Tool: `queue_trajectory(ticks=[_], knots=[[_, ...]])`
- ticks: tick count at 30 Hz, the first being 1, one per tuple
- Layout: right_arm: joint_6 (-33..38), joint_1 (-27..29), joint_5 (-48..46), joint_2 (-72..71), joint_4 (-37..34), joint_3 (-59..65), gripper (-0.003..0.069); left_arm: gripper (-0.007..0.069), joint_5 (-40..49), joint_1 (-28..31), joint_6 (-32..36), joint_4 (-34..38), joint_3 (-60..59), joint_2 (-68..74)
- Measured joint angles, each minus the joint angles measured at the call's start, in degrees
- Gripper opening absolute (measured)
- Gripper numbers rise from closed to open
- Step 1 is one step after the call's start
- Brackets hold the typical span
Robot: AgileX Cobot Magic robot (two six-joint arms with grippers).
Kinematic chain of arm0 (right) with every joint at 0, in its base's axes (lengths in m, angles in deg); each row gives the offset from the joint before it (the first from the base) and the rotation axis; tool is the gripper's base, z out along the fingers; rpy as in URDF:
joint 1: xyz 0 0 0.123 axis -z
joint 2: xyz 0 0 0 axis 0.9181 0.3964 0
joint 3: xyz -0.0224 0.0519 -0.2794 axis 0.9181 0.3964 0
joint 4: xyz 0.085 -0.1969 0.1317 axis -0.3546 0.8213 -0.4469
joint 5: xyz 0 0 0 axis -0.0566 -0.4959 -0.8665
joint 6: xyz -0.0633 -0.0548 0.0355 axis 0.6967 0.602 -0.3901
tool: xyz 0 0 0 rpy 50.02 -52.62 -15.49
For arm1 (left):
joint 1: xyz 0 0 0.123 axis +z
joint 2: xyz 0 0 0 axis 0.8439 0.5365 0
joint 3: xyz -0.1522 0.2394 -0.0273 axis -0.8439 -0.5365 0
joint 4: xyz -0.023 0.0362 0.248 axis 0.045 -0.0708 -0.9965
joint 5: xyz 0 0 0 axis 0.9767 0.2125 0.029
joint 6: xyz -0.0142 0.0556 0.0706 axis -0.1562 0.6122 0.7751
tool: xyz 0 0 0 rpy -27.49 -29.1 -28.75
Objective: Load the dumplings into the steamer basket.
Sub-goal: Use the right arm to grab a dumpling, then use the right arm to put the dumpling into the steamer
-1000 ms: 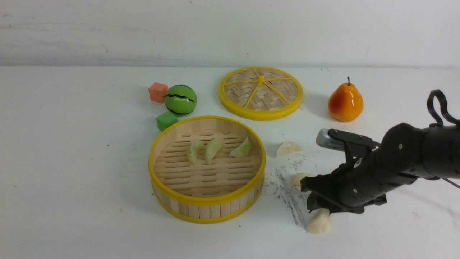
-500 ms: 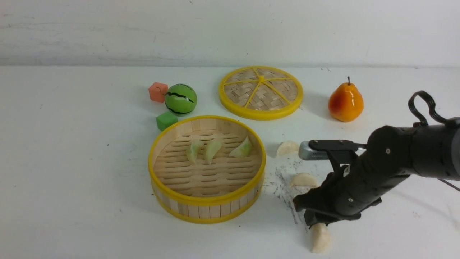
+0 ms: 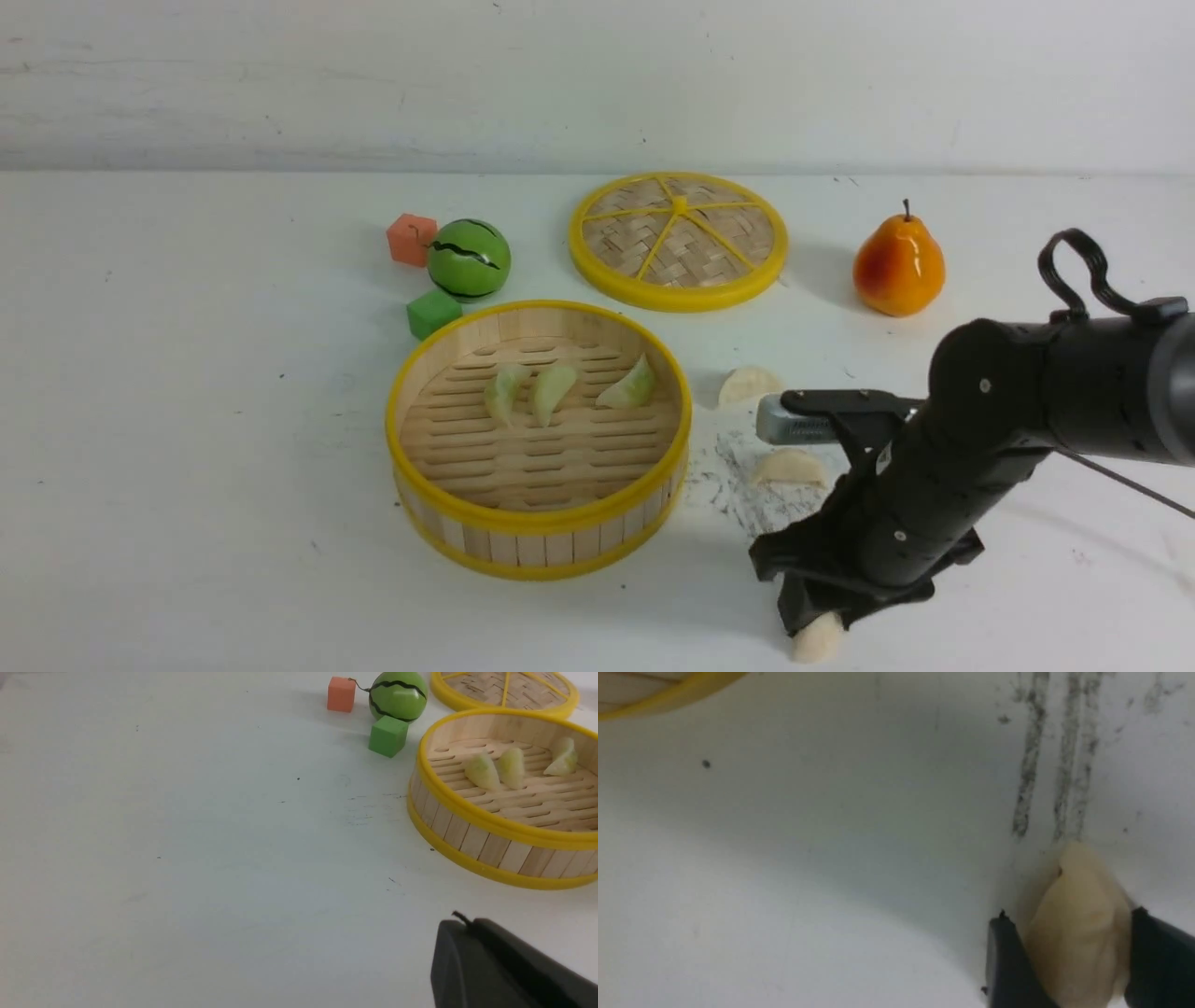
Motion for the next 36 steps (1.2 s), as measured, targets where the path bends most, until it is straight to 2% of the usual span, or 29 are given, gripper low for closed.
queue_trajectory(ticks=[6,11,15,18,22,27,31,34,36], knots=[[-0.42,-0.02,-5.89,-1.3,5.04,-4.46,0.0297,-0.0015,0.1,0.0,0.0,0.0,0.0,0.0],[-0.6,-1.35,-13.5,-3.36,4.64,-17.29,0.0297,-0.0015,-1.36,0.0,0.0,0.0,0.0,0.0],[-0.6,-6.04,-14.35,-0.23,3.54,-29.66,0.0297,-0.0015,-2.24,0.0,0.0,0.0,0.0,0.0],[-0.67,-11.0,-13.64,7.85,2.51,-40.64,0.0297,-0.0015,-2.26,0.0,0.0,0.0,0.0,0.0],[-1.19,-14.07,-13.59,18.98,2.4,-50.97,0.0297,-0.0015,-1.92,0.0,0.0,0.0,0.0,0.0],[-4.9,-15.33,-13.96,26.89,3.34,-55.37,0.0297,-0.0015,-1.9,0.0,0.0,0.0,0.0,0.0],[-6.81,-15.52,-14.58,27.96,4.37,-55.95,0.0299,-0.0015,-2.13,0.0,0.0,0.0,0.0,0.0],[-6.85,-15.4,-15.3,27.54,4.44,-56.63,0.0334,-0.0014,-2.13,0.0,0.0,0.0,0.0,0.0],[-6.99,-15.04,-17.65,26.69,4.57,-58.0,0.0389,-0.0014,-2.06,0.0,0.0,0.0,0.0,0.0]])
